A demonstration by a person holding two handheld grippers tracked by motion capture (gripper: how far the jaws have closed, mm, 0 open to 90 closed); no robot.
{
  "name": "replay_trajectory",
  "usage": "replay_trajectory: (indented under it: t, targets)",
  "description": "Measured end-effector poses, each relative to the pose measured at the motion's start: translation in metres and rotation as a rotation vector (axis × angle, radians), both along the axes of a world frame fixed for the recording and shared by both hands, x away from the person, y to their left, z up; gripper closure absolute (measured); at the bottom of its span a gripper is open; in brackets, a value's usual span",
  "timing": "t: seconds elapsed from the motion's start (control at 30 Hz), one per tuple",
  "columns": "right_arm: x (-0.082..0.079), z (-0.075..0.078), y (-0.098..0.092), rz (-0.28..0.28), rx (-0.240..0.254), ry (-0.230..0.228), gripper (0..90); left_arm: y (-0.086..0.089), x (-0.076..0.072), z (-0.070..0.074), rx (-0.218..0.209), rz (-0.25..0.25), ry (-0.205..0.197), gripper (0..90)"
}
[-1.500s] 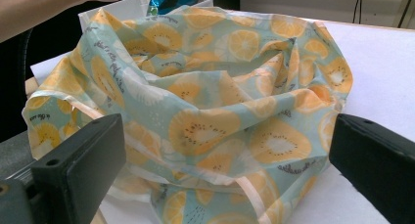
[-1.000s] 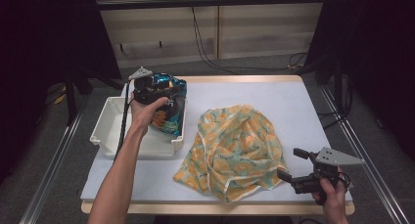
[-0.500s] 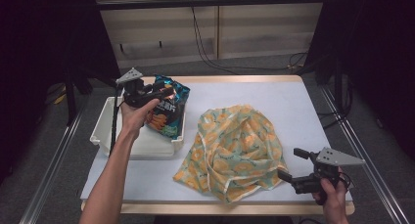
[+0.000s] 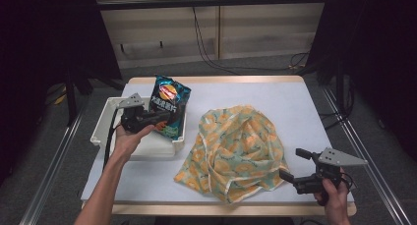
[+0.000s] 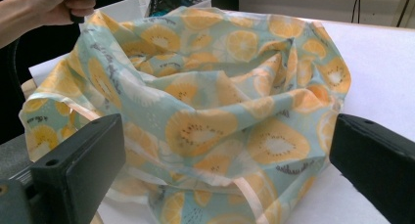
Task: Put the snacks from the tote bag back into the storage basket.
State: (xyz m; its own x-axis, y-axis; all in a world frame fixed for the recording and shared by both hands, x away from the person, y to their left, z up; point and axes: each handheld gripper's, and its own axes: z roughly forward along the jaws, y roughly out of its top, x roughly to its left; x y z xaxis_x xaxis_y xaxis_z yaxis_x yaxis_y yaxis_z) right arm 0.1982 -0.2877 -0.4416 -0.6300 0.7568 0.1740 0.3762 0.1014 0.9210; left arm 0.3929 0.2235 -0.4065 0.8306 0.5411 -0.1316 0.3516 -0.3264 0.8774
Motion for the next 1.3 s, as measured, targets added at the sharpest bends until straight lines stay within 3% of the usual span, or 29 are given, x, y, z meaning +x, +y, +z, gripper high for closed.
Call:
replay_trajectory:
  t: [0.03,0.07,0.1,0.13,0.17,0.23,0.27,0.3,0.37,0.43,0.47,0.57,0.7,0.83,1.03,1.23,1.27,1.3]
  targets:
    - [0.000,-0.001,0.002,0.001,0.001,0.006,0.0,0.001,-0.004,-0.009,0.020,0.002,0.018,88.0]
    - [0.000,-0.001,0.002,0.001,0.001,0.006,0.0,0.001,-0.004,-0.009,0.020,0.002,0.018,89.1]
    - [-0.001,0.000,0.004,0.010,-0.005,0.003,0.0,0.002,-0.006,-0.017,0.050,-0.014,0.048,90.0]
    - [-0.001,0.000,0.005,0.014,-0.004,0.002,0.0,0.002,-0.006,-0.017,0.050,-0.014,0.048,90.0]
    - [0.000,0.001,0.005,0.019,-0.007,-0.001,0.0,0.001,-0.009,-0.022,0.105,-0.019,0.060,90.0]
    - [0.001,0.001,0.005,0.012,-0.004,-0.001,0.0,0.000,-0.010,-0.025,0.112,-0.022,0.066,90.0]
    - [0.001,0.000,0.005,0.011,-0.006,0.002,0.0,-0.002,-0.011,-0.030,0.147,-0.035,0.073,90.0]
    - [0.001,-0.001,0.005,0.015,-0.013,0.002,0.0,-0.002,-0.011,-0.030,0.147,-0.035,0.073,90.0]
    - [0.002,-0.002,0.006,0.018,-0.018,0.011,0.0,-0.010,-0.011,-0.038,0.200,-0.065,0.091,90.0]
    - [0.002,-0.003,0.006,0.024,-0.018,0.011,0.0,-0.015,-0.010,-0.043,0.220,-0.076,0.104,90.0]
    - [0.002,-0.003,0.006,0.024,-0.018,0.011,0.0,-0.015,-0.010,-0.043,0.220,-0.076,0.104,90.0]
    - [0.002,-0.003,0.007,0.031,-0.019,0.011,0.0,-0.023,-0.007,-0.051,0.279,-0.054,0.117,90.0]
    - [0.002,-0.003,0.006,0.021,-0.012,0.013,0.0,-0.028,-0.002,-0.054,0.276,-0.062,0.140,90.0]
    - [0.002,-0.002,0.006,0.019,-0.011,0.007,0.0,-0.035,0.001,-0.053,0.310,-0.062,0.122,90.0]
    - [0.003,-0.003,0.007,0.023,-0.017,0.014,0.0,-0.036,0.011,-0.053,0.321,-0.039,0.140,90.0]
    - [0.002,-0.003,0.007,0.026,-0.018,0.010,0.0,-0.038,0.020,-0.051,0.348,-0.032,0.131,90.0]
    - [0.002,-0.003,0.007,0.026,-0.018,0.010,0.0,-0.038,0.020,-0.051,0.348,-0.032,0.131,90.0]
    - [0.002,-0.003,0.007,0.024,-0.016,0.014,0.0,-0.039,0.023,-0.053,0.319,-0.030,0.141,90.0]
